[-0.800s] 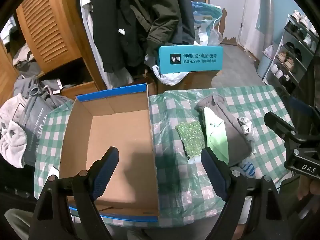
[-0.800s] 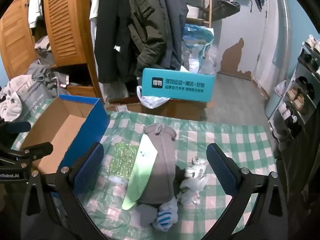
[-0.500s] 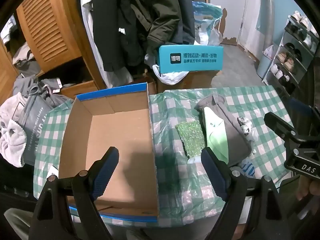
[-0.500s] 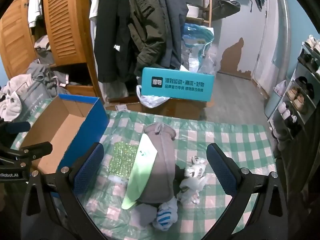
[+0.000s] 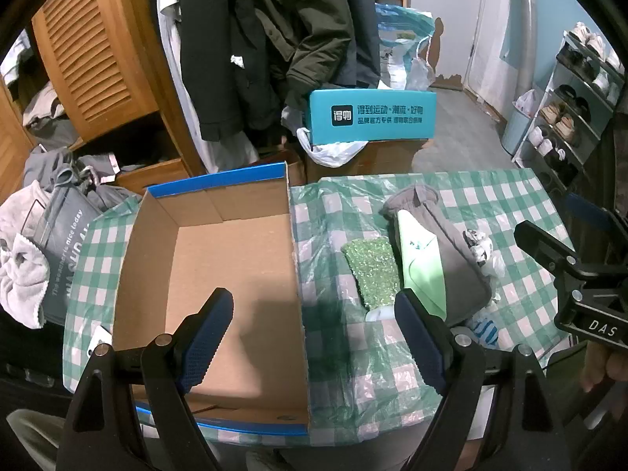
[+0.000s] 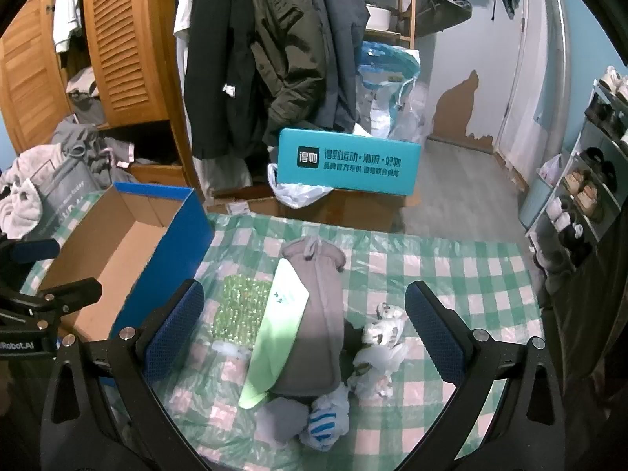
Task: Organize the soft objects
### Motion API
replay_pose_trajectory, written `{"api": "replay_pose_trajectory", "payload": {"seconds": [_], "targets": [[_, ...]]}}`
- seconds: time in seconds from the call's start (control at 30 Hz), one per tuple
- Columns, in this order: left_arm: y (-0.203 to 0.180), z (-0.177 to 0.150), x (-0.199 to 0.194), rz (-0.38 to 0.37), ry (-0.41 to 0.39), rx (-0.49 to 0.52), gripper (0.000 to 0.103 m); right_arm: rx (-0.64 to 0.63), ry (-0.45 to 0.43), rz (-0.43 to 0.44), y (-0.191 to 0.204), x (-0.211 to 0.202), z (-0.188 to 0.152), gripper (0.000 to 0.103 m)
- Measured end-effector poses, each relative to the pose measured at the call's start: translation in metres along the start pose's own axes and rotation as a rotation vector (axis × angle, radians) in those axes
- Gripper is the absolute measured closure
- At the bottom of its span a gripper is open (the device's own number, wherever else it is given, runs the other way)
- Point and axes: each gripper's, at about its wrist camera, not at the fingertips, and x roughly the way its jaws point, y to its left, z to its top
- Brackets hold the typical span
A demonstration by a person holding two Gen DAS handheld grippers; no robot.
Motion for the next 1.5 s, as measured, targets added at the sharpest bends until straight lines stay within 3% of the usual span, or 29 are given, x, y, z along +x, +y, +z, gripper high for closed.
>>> {"api": "replay_pose_trajectory", "payload": {"seconds": [1.5], "targets": [[-0.0056, -0.004, 0.0071, -0.006, 0.011, 0.003, 0.017, 0.009, 0.009, 0.004, -0.0017, -0.0002, -0.0062, 0.001]]}}
